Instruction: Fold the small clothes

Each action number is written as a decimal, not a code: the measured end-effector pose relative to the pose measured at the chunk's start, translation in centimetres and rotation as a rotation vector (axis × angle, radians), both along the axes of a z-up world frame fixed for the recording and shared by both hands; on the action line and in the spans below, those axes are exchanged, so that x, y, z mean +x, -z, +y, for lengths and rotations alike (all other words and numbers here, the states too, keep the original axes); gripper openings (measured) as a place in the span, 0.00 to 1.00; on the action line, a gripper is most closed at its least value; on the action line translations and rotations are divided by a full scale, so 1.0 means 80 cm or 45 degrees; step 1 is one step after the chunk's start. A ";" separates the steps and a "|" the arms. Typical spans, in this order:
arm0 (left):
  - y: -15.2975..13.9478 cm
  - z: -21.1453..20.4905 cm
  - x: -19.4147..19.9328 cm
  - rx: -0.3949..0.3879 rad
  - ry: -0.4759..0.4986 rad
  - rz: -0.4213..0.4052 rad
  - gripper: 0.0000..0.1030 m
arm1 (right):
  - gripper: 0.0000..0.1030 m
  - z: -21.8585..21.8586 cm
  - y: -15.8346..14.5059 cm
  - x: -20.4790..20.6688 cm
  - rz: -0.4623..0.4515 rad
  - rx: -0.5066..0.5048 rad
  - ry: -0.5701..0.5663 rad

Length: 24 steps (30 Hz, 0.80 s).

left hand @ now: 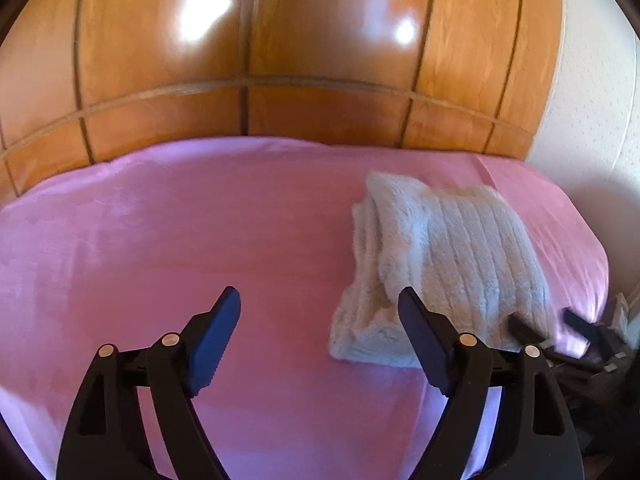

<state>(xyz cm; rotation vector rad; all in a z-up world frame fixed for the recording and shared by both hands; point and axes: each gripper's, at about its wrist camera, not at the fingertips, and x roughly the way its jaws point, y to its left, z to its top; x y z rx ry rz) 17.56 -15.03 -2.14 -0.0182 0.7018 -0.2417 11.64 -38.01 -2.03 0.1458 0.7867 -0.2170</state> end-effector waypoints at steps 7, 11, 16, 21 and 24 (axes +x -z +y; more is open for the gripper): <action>-0.019 0.015 -0.017 0.036 -0.070 -0.060 0.88 | 0.98 0.010 -0.045 -0.007 -0.083 -0.114 0.143; -0.024 0.021 -0.027 0.039 -0.095 -0.077 0.91 | 0.98 0.020 -0.053 -0.022 -0.145 -0.138 0.179; -0.028 0.017 -0.038 0.053 -0.094 -0.090 0.96 | 0.98 0.031 -0.066 -0.039 -0.225 -0.201 0.170; -0.028 0.007 -0.044 0.069 -0.078 -0.078 0.96 | 0.98 0.029 -0.067 -0.041 -0.227 -0.160 0.153; -0.028 0.004 -0.048 0.086 -0.074 -0.085 0.96 | 0.98 0.029 -0.064 -0.043 -0.224 -0.164 0.157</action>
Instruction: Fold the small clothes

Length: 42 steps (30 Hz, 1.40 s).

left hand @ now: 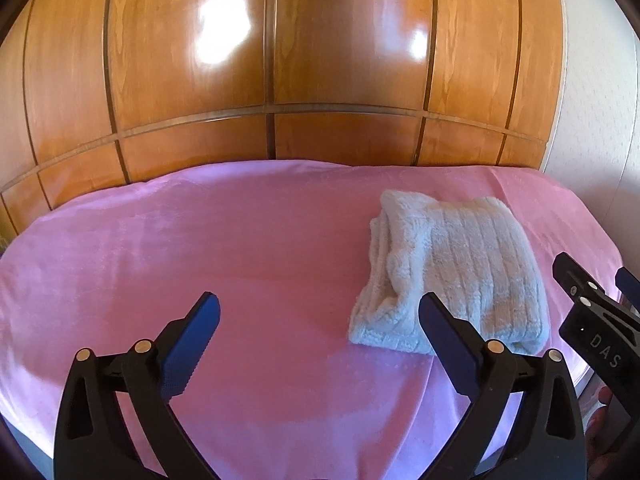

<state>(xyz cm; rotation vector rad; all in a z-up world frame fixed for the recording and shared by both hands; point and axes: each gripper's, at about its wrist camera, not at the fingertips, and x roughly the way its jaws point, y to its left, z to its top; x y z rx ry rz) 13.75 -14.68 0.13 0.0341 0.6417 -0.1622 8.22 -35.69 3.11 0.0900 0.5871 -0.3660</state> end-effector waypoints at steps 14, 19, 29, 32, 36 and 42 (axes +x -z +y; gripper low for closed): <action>-0.004 -0.005 -0.005 -0.001 0.005 -0.020 0.96 | 0.98 -0.007 0.008 0.006 0.025 0.050 -0.005; -0.004 -0.004 -0.004 0.011 -0.012 -0.025 0.96 | 0.98 -0.001 0.010 0.004 0.025 0.035 -0.018; -0.007 -0.001 -0.007 0.008 -0.011 -0.029 0.96 | 0.98 -0.001 0.011 0.004 0.025 0.034 -0.020; -0.007 -0.002 -0.010 0.013 -0.010 -0.035 0.96 | 0.98 -0.002 0.011 0.001 0.023 0.038 -0.017; -0.008 -0.003 -0.010 0.015 -0.007 -0.036 0.96 | 0.98 -0.003 0.011 0.003 0.019 0.036 -0.014; -0.007 -0.006 -0.011 0.020 0.003 -0.035 0.96 | 0.98 -0.003 0.012 0.005 0.020 0.038 -0.019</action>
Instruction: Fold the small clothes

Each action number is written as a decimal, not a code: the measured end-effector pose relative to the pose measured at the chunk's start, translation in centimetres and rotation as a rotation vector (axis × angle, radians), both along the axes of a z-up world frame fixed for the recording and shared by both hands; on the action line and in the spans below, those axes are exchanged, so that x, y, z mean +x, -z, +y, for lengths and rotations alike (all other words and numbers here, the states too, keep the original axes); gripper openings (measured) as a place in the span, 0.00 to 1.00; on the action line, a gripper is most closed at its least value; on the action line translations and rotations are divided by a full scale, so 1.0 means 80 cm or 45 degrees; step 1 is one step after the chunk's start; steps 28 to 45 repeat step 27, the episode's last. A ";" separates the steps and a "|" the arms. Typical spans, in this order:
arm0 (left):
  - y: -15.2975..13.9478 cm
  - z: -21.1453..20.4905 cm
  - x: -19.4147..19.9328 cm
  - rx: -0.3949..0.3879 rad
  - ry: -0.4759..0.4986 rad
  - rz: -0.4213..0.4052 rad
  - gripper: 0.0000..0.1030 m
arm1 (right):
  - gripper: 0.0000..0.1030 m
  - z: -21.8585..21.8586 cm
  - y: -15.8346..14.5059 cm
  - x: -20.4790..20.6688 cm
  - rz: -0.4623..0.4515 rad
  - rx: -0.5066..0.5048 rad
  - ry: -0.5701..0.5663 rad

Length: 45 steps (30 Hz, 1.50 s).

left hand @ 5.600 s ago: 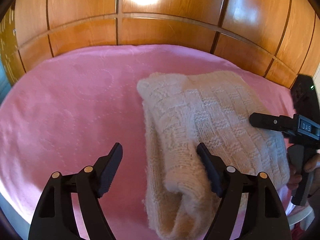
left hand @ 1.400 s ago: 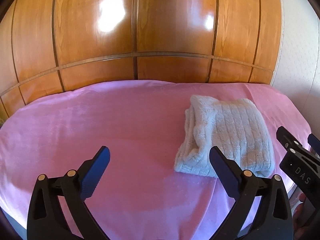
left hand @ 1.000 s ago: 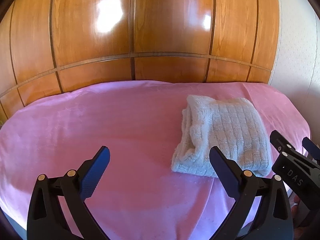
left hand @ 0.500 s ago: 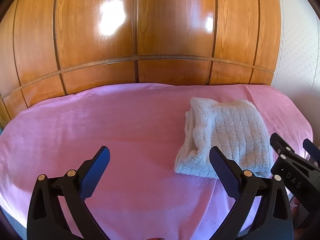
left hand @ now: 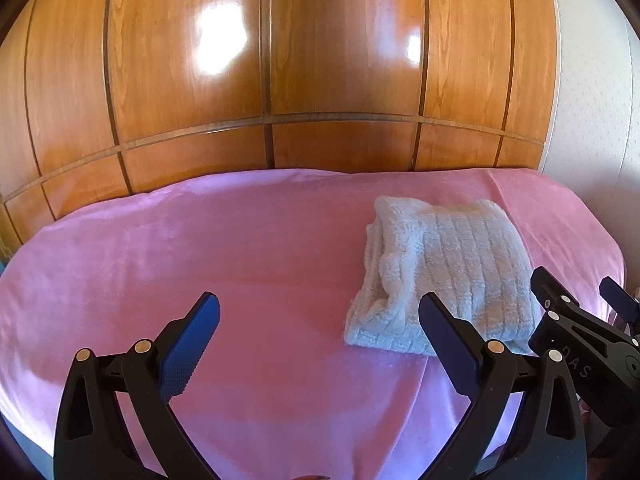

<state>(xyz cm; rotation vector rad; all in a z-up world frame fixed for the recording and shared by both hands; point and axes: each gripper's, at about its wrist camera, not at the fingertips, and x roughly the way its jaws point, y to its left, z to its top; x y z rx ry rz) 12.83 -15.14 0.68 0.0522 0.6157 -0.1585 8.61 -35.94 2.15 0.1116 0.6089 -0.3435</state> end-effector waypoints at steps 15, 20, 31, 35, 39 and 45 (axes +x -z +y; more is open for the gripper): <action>-0.001 0.006 0.006 -0.013 -0.014 0.012 0.96 | 0.98 -0.002 0.015 0.011 0.042 0.048 -0.009; 0.002 0.011 0.010 -0.004 -0.038 0.033 0.96 | 0.98 -0.001 0.015 0.012 0.044 0.036 -0.022; 0.006 0.026 0.017 -0.021 -0.104 0.066 0.96 | 0.98 -0.020 0.017 0.018 0.050 0.108 0.019; 0.006 0.026 0.017 -0.021 -0.104 0.066 0.96 | 0.98 -0.020 0.017 0.018 0.050 0.108 0.019; 0.006 0.026 0.017 -0.021 -0.104 0.066 0.96 | 0.98 -0.020 0.017 0.018 0.050 0.108 0.019; 0.006 0.026 0.017 -0.021 -0.104 0.066 0.96 | 0.98 -0.020 0.017 0.018 0.050 0.108 0.019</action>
